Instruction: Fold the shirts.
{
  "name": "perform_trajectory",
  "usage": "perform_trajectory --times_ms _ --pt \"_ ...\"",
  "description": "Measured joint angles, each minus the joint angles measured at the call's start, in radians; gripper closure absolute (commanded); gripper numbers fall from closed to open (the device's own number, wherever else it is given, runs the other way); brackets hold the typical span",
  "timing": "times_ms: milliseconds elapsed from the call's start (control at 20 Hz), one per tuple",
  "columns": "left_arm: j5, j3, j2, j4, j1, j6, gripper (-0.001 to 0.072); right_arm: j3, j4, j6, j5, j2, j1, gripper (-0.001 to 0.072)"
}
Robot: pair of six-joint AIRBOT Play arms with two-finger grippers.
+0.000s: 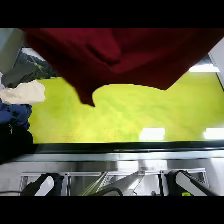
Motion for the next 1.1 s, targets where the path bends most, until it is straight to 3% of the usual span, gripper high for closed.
perform_trajectory --times_ms 150,300,550,700,850,900,950,1000,1050,1100 --pt "0.011 -0.008 0.083 0.014 0.129 -0.018 0.0691 0.03 -0.029 0.0 -0.015 0.024 -0.057 0.0692" --pt "0.01 -0.139 0.109 0.04 0.141 -0.032 0.0691 0.015 -0.022 0.013 0.026 -0.03 -0.069 0.0691" --pt "0.057 -0.44 -0.013 0.207 -0.139 0.001 0.069 -0.146 -0.075 0.015 0.069 -0.211 0.134 0.0692" --pt "0.182 -0.577 -0.176 0.396 -0.311 0.014 0.069 -0.254 -0.218 0.011 0.006 -0.361 0.262 0.0691" --pt "0.293 -0.619 -0.375 0.509 -0.383 0.026 0.0689 -0.311 -0.303 0.008 -0.081 -0.543 0.324 0.0686" --pt "0.314 -0.602 -0.443 0.534 -0.388 0.032 0.0687 -0.32 -0.32 0.008 -0.114 -0.595 0.333 0.0636" --pt "0.323 -0.575 -0.499 0.549 -0.388 0.035 0.0609 -0.326 -0.328 0.008 -0.143 -0.632 0.337 0.0443" --pt "0.321 -0.537 -0.548 0.56 -0.384 0.039 0.0182 -0.328 -0.333 0.007 -0.166 -0.658 0.338 0.0342" --pt "0.305 -0.489 -0.593 0.567 -0.374 0.041 0.0019 -0.329 -0.341 0.003 -0.181 -0.677 0.335 0.0343" --pt "0.282 -0.443 -0.626 0.575 -0.36 0.04 0.0035 -0.328 -0.347 0.003 -0.184 -0.685 0.327 0.0344"
